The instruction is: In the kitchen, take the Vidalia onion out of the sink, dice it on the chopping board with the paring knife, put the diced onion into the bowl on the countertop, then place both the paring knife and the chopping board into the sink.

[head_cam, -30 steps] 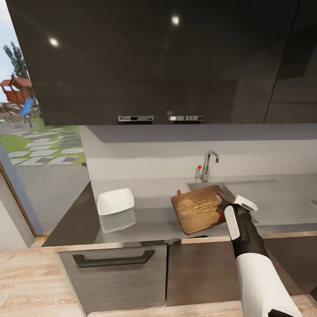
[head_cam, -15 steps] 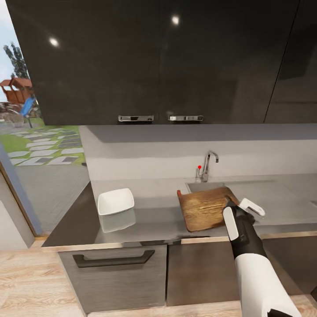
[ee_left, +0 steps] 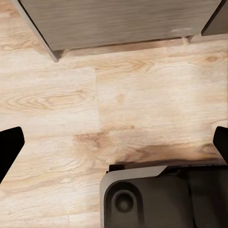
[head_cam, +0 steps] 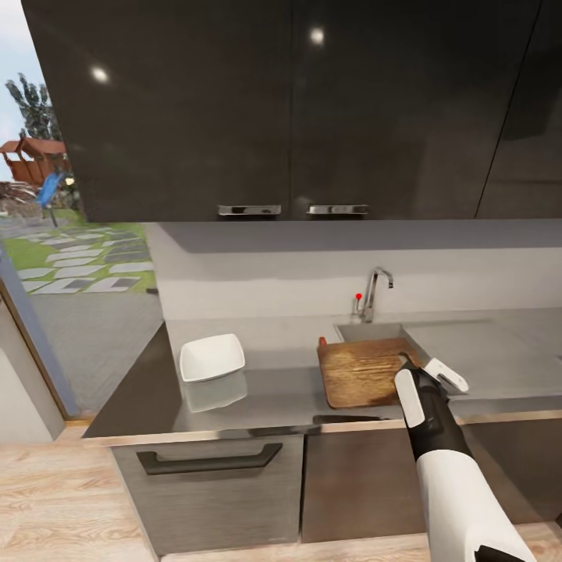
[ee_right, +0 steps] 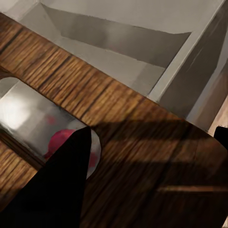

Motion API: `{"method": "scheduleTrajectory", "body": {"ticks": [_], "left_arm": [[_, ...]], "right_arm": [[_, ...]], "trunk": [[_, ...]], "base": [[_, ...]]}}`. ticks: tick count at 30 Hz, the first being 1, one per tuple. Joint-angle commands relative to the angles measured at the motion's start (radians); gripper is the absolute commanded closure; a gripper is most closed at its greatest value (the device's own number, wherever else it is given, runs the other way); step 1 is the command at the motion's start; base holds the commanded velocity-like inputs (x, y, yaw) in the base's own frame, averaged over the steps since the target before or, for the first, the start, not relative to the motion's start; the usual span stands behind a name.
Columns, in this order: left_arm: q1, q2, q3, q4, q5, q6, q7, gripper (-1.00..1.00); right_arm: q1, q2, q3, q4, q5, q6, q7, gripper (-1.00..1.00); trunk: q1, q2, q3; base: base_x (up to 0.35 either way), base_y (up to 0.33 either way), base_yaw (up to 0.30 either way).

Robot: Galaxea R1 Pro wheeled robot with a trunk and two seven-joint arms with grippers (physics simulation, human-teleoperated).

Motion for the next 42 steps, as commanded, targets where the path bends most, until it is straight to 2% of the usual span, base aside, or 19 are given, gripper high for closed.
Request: {"method": "scheduleTrajectory", "body": {"ticks": [1,8,23,28,42], "left_arm": [[0.0,0.001,-0.002,-0.001,0.0,-0.002,0.0,-1.0],[0.0,0.001,-0.002,-0.001,0.0,-0.002,0.0,-1.0],[0.0,0.001,-0.002,-0.001,0.0,-0.002,0.0,-1.0],[0.0,0.001,-0.002,-0.002,0.0,-0.002,0.0,-1.0],[0.0,0.001,-0.002,-0.003,0.0,-0.002,0.0,-1.0]], "right_arm": [[-0.001,0.001,-0.001,-0.002,-0.007,0.004,-0.004,1.0],[-0.001,0.003,0.0,-0.002,-0.013,0.002,-0.005,1.0],[-0.001,0.004,-0.001,0.025,-0.009,0.002,-0.011,1.0],[-0.001,0.002,-0.001,0.033,-0.009,0.003,-0.012,1.0],[-0.001,0.003,-0.004,0.075,-0.014,0.002,-0.1,1.0]], "trunk": [[0.001,-0.002,-0.002],[0.001,-0.002,-0.002],[0.001,-0.002,-0.002],[0.001,-0.002,-0.002],[0.001,-0.002,-0.002]], "base": [[0.0,0.095,0.0],[0.025,0.095,0.0],[0.258,0.113,0.0],[0.072,0.05,0.0],[0.002,0.002,0.0]]}}
